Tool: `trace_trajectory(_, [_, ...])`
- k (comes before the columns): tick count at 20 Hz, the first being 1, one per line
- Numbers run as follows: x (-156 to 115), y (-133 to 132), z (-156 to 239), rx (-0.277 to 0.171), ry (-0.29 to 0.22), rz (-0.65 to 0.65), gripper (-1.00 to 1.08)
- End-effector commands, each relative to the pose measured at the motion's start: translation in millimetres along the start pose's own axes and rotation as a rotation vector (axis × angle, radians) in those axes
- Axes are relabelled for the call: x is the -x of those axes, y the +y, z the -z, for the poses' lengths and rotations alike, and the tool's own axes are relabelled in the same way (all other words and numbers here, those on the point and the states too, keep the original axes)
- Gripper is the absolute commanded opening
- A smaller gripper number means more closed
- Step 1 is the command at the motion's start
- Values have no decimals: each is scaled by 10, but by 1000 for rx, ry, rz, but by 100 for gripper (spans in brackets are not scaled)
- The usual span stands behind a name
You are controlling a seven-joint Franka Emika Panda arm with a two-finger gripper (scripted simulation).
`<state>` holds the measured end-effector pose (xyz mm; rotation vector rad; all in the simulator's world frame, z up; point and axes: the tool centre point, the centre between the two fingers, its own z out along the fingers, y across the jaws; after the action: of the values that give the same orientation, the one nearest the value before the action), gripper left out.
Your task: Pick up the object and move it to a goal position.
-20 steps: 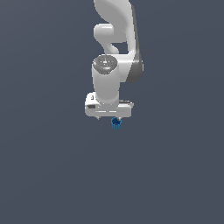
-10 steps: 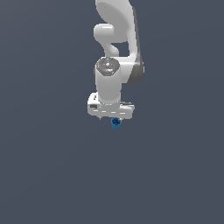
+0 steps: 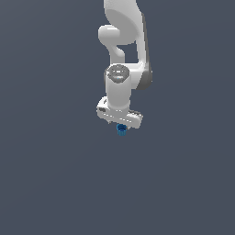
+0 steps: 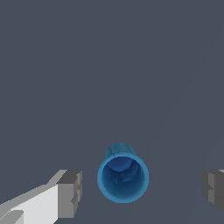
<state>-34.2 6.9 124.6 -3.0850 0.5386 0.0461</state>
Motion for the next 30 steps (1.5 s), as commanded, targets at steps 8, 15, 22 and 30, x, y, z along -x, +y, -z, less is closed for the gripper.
trace_trajectory(8, [185, -58, -222, -1, 18, -230, 100])
trace_trajectory(15, [271, -73, -316, -1, 27, -335, 100])
trace_trajectory(22, [305, -76, -351, -1, 31, -376, 100])
trace_trajectory(30, [304, -74, -469, -1, 31, -374, 100])
